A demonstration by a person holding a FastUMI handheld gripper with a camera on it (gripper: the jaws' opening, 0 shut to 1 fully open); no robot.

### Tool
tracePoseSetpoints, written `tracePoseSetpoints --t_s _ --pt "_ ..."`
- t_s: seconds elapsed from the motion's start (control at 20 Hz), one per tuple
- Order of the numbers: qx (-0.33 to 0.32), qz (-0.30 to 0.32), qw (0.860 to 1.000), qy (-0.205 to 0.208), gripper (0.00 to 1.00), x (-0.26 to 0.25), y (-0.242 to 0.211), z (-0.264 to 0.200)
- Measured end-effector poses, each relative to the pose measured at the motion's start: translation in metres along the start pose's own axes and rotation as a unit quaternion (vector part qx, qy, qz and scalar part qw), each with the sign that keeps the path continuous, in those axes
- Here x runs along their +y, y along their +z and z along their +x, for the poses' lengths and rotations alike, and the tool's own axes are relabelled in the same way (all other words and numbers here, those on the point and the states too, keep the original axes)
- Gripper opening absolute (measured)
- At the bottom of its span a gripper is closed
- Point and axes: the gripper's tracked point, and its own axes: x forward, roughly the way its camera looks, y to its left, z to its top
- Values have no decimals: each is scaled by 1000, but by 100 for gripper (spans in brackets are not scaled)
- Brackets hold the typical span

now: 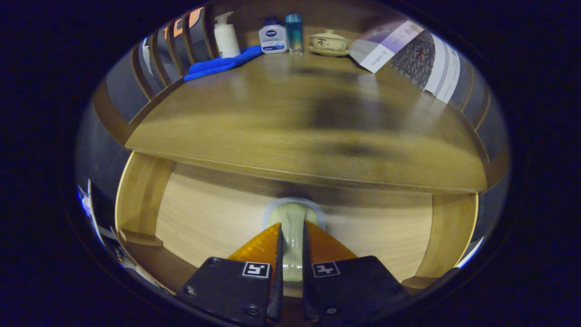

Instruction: Pull open the drawer, take out the items inside it, and place them on the countertop above the cabinet.

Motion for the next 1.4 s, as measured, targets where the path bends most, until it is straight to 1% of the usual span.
tracePoseSetpoints --t_s 0.25,0.55,0.75,0.85,0.95,1.15,1.4 --pt "-15 4 1000 -2 20 -8 4 -26" --pt "-35 -21 999 -1 20 -6 8 -74" --pt "-51 -22 998 -8 20 -8 22 -103" --pt "-54 -19 998 -4 20 -8 31 -116" --pt "-52 -6 999 0 20 -8 42 -123" --pt "-55 4 998 -4 20 -13 75 -127" --pt "-54 10 998 -12 20 -18 112 -120"
